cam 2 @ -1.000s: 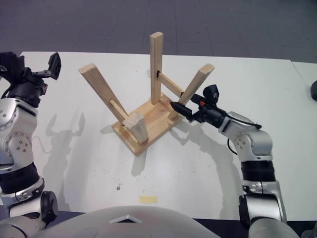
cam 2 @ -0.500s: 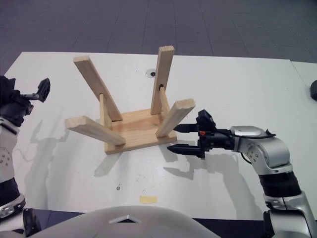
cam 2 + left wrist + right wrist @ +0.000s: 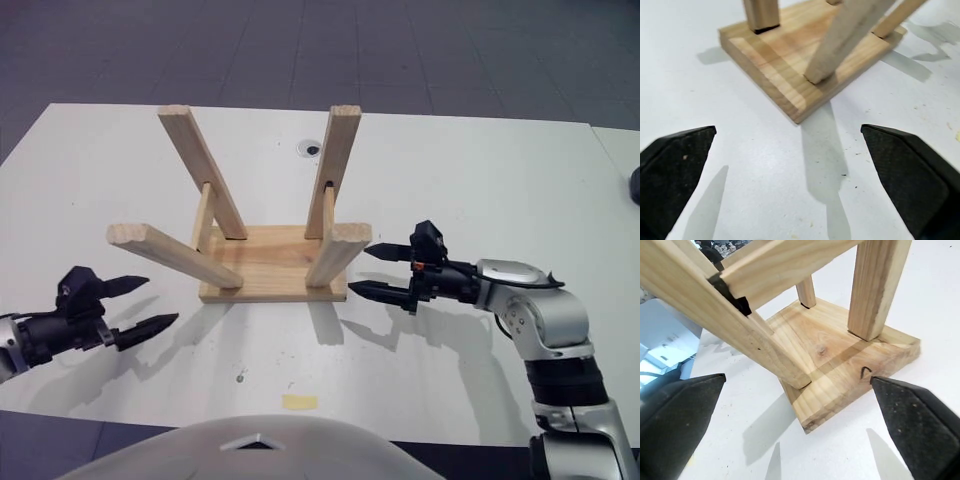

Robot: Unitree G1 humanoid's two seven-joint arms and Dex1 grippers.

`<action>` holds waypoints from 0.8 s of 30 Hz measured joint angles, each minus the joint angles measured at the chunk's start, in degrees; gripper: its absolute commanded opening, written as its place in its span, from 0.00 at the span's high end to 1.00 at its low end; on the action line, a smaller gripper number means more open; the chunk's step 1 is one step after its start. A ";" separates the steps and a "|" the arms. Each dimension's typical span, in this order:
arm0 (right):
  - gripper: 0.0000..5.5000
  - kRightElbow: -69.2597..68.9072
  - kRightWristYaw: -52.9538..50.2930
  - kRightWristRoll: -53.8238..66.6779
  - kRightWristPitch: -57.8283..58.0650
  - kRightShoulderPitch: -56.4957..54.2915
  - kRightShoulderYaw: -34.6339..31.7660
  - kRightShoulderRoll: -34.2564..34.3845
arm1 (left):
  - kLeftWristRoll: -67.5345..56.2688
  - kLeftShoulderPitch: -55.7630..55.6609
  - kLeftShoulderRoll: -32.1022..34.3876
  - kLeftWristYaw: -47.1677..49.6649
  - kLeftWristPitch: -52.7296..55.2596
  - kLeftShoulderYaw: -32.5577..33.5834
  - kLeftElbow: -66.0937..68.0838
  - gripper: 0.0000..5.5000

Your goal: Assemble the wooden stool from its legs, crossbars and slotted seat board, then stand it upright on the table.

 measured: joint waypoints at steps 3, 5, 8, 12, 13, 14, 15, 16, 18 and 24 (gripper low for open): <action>0.02 2.16 3.10 -1.86 -1.01 -2.20 3.21 0.09 | 0.54 -7.32 0.10 -0.11 0.03 -5.99 -0.21 0.02; 0.06 4.13 4.53 -3.27 -1.79 -4.21 5.00 0.74 | 0.51 -12.08 0.07 -0.21 0.29 -9.47 -0.35 0.02; 0.13 7.13 5.62 -4.59 -2.67 -7.08 6.67 2.01 | 0.63 -17.63 0.03 -0.57 0.82 -13.50 0.83 0.10; 0.24 8.99 6.39 -5.16 -2.72 -9.09 7.71 3.56 | 1.56 -20.53 0.06 -1.95 0.54 -16.96 4.84 0.22; 0.27 9.16 6.69 -5.16 -2.66 -9.19 7.80 3.85 | 1.63 -20.82 0.06 -2.09 0.45 -17.27 6.04 0.24; 0.30 9.24 6.83 -5.13 -2.41 -9.24 7.87 4.04 | 1.72 -21.20 0.05 -2.17 0.20 -17.67 6.97 0.28; 0.33 9.35 7.02 -5.13 -2.11 -9.26 7.96 4.23 | 2.10 -21.72 -0.10 -2.21 -0.05 -18.04 8.32 0.31; 0.37 9.43 7.27 -5.16 -2.08 -9.26 8.07 4.24 | 2.53 -22.22 -0.40 -2.20 -0.06 -18.28 9.03 0.35; 0.43 9.55 7.48 -5.33 -1.83 -9.26 8.14 4.22 | 2.47 -23.06 -1.26 -2.20 -0.03 -18.76 9.74 0.41; 0.60 9.14 7.50 -5.67 -0.18 -9.46 8.55 4.27 | -2.45 -26.12 -5.65 -0.65 3.97 -18.57 11.18 0.59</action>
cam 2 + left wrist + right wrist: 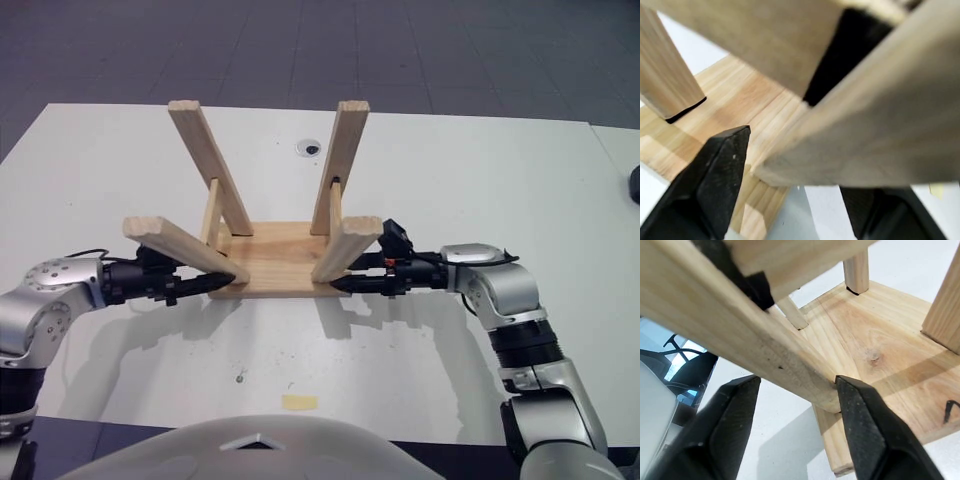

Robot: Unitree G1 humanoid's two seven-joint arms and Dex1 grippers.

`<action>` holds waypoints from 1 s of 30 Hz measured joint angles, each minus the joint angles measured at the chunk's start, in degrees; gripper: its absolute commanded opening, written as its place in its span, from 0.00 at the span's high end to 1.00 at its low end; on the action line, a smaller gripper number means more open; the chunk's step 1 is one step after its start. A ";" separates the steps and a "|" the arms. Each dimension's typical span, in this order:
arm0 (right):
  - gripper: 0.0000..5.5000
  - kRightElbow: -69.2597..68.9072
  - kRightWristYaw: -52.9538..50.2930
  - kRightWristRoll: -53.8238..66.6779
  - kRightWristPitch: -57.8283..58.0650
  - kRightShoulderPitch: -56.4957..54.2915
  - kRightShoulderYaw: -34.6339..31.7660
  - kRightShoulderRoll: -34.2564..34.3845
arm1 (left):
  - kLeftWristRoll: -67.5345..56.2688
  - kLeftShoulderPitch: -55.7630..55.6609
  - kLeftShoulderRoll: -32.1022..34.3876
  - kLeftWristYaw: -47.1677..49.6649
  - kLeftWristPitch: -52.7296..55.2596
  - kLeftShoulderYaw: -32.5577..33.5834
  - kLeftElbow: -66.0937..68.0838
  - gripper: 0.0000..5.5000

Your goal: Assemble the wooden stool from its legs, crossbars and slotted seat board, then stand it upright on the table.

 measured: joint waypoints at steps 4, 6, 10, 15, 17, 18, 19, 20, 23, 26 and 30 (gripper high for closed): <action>0.67 -1.92 0.12 3.71 6.47 -0.33 -2.31 -1.00 | -6.42 0.68 0.38 -0.09 6.30 3.29 -2.38 0.65; 0.70 -3.50 -1.19 7.55 12.05 0.09 -5.36 -1.12 | -11.18 0.87 0.28 0.33 10.45 5.70 -3.37 0.66; 0.74 -7.19 -9.15 19.93 25.25 2.14 -14.41 1.41 | -24.19 -0.01 -4.47 10.78 18.89 13.31 -4.50 0.67; 0.67 -9.92 -25.34 28.82 32.18 2.93 -22.59 9.11 | -35.93 -3.15 -12.07 30.01 24.46 18.56 -3.11 0.69; 0.60 -8.75 -32.37 29.18 32.84 1.38 -23.20 13.12 | -37.66 -4.67 -14.10 34.72 25.00 18.69 -1.36 0.61; 0.58 -7.49 -33.91 28.56 32.42 0.28 -23.33 13.38 | -37.89 -5.18 -14.19 35.72 25.20 18.89 -0.14 0.57; 0.54 -5.72 -34.88 27.50 31.56 -0.95 -23.46 13.43 | -38.32 -5.74 -14.43 36.84 25.30 19.30 1.70 0.54; 0.53 -4.10 -35.63 26.71 30.48 -2.17 -23.71 13.34 | -38.71 -6.21 -14.52 37.94 25.21 20.25 3.43 0.52; 0.41 -1.44 -34.83 24.49 27.44 -3.67 -24.02 11.94 | -37.13 -6.44 -15.65 42.11 20.63 24.34 8.54 0.40; 0.33 -0.04 -33.35 22.27 24.40 -3.39 -23.75 11.34 | -34.86 -7.39 -15.58 41.82 15.24 27.32 10.05 0.32; 0.21 0.93 -26.30 15.70 13.97 -2.27 -20.48 9.06 | -26.48 -6.74 -8.50 32.05 8.67 26.28 7.84 0.20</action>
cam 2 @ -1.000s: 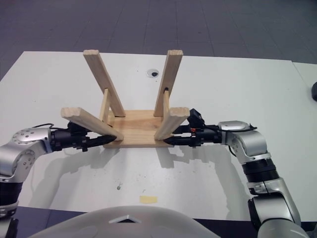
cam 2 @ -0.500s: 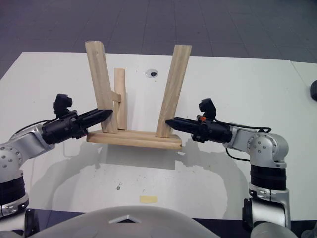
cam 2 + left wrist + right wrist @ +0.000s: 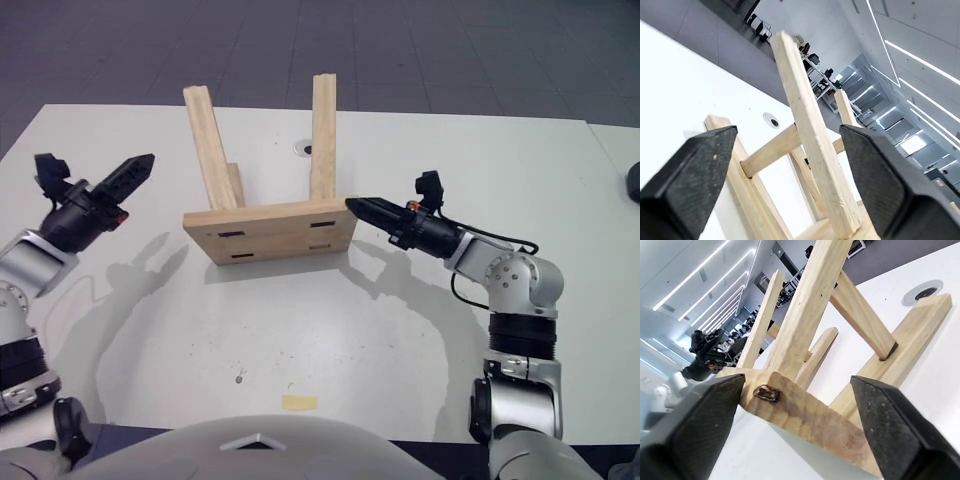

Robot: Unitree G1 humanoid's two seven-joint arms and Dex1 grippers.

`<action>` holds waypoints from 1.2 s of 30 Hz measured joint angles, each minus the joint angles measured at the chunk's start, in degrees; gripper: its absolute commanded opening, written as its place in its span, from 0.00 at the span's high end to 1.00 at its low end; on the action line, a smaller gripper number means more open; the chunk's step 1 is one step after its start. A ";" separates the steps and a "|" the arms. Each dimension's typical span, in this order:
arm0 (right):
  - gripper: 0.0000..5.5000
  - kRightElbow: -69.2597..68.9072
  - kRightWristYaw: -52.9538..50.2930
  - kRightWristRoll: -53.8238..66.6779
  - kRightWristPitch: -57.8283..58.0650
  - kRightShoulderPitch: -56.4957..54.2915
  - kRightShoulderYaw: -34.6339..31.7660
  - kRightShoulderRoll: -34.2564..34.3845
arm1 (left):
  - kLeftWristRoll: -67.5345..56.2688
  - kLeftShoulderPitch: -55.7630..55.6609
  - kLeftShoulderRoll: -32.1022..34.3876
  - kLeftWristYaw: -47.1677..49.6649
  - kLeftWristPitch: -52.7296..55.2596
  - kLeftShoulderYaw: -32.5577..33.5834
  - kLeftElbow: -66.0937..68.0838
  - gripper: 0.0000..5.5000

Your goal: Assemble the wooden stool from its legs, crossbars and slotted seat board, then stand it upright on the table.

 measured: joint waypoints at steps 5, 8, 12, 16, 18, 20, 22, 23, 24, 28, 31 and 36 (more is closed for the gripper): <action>0.04 1.88 12.82 -14.65 -19.43 1.32 8.54 -6.98 | 8.89 12.05 14.01 -21.58 -3.15 -4.88 -6.17 0.03; 0.02 7.13 17.46 -20.58 -28.18 -0.56 13.05 -6.58 | 9.10 13.46 17.31 -28.52 -3.06 -5.94 -8.69 0.02; 0.11 16.15 20.34 -26.35 -35.92 -4.51 18.59 -1.81 | 22.09 8.19 13.76 -28.09 -9.94 -20.81 -5.12 0.02; 0.22 21.37 22.61 -28.20 -38.08 -6.77 20.24 0.27 | 35.22 4.83 10.07 -27.23 -19.77 -31.72 0.92 0.09; 0.27 22.75 23.23 -28.25 -38.02 -7.50 20.07 0.65 | 36.25 4.13 8.04 -27.61 -21.46 -32.51 2.57 0.15; 0.33 23.22 23.77 -28.20 -37.29 -7.83 19.93 0.77 | 36.14 3.38 7.29 -27.71 -21.58 -32.09 3.08 0.21; 0.38 23.21 24.49 -28.16 -35.96 -7.84 19.87 0.68 | 35.39 2.73 6.49 -27.87 -20.78 -30.84 3.28 0.27; 0.42 23.13 25.20 -28.16 -35.17 -7.80 20.00 0.60 | 34.00 2.42 6.12 -28.11 -19.63 -30.15 3.38 0.31; 0.44 22.95 25.59 -28.11 -34.35 -7.67 20.02 0.58 | 32.35 2.09 5.60 -28.27 -17.94 -29.35 3.48 0.34; 0.52 20.68 26.46 -27.19 -30.99 -6.25 19.59 0.04 | 25.72 1.63 4.15 -29.87 -9.94 -26.37 2.64 0.40; 0.54 16.86 27.54 -24.84 -26.47 -5.60 18.90 -0.68 | 22.76 2.10 4.45 -30.49 -6.02 -23.41 0.59 0.40; 0.55 8.61 28.57 -15.46 -10.48 -3.41 14.64 -3.20 | 16.53 4.24 4.29 -30.59 -2.87 -18.43 -4.12 0.43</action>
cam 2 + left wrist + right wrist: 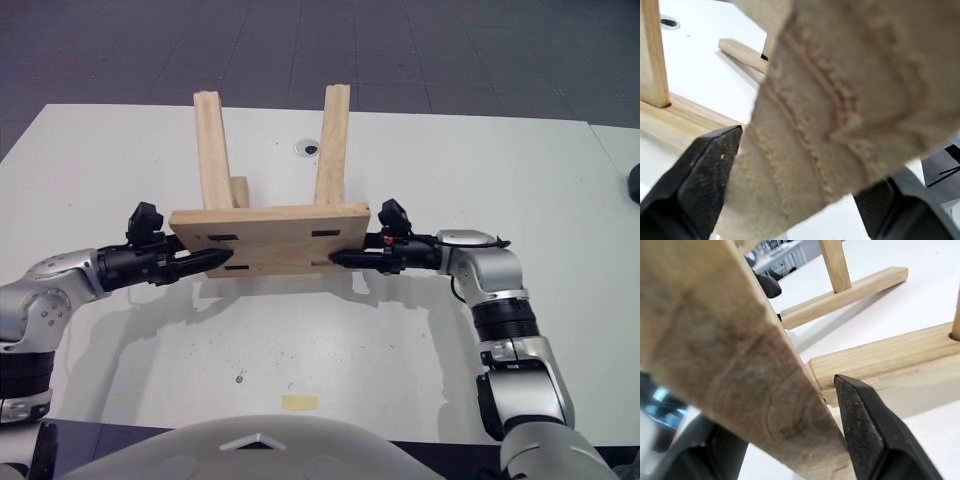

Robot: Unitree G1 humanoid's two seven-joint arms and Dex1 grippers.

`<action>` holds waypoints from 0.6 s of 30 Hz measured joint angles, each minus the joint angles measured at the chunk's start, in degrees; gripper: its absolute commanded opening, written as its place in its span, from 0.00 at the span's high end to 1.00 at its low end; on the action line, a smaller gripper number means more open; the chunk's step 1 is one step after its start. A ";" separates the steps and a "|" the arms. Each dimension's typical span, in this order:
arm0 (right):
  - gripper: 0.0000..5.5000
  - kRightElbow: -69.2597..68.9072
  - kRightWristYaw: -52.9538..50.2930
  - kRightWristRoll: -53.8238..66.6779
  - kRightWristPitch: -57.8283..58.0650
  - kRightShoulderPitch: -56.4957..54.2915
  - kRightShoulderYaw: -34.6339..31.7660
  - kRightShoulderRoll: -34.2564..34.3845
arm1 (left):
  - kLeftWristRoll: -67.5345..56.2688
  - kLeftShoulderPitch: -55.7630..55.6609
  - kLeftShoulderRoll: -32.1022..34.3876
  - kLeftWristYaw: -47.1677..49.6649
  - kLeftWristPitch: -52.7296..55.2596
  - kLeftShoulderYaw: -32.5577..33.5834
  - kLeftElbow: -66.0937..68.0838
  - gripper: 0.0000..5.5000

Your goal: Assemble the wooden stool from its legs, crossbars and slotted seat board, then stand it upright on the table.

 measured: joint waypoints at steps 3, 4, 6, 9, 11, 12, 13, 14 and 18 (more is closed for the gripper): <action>0.59 -5.58 -4.03 10.62 9.83 2.06 -5.52 0.12 | -7.98 0.19 -1.29 4.02 2.12 4.90 -3.06 0.46; 0.60 -6.94 -6.52 15.16 11.92 2.64 -7.08 0.22 | -11.41 0.18 -2.10 6.47 2.33 6.50 -3.86 0.47; 0.63 -8.18 -10.58 21.55 12.93 3.26 -8.59 0.44 | -16.00 0.06 -3.22 10.48 1.93 8.09 -4.77 0.50; 0.68 -9.56 -19.25 32.71 12.14 3.71 -9.85 1.23 | -23.40 -0.82 -5.17 18.68 0.14 9.50 -5.61 0.54; 0.71 -10.30 -26.37 40.41 10.43 3.65 -10.56 2.36 | -28.02 -2.42 -6.68 26.03 -1.02 9.78 -6.53 0.56; 0.72 -10.55 -31.29 45.20 8.91 3.46 -10.97 3.55 | -31.11 -3.74 -7.97 31.47 -1.63 9.81 -6.83 0.57; 0.73 -10.56 -34.80 48.50 7.52 3.35 -11.22 4.60 | -33.37 -4.35 -8.61 35.09 -1.59 9.70 -6.89 0.57; 0.73 -10.59 -38.09 51.04 6.52 3.23 -11.51 5.63 | -35.13 -5.04 -9.43 38.43 -1.60 9.64 -6.95 0.58; 0.68 -10.86 -53.12 61.05 2.41 1.71 -12.31 10.30 | -41.80 -10.10 -12.11 54.79 -2.15 9.52 -6.37 0.51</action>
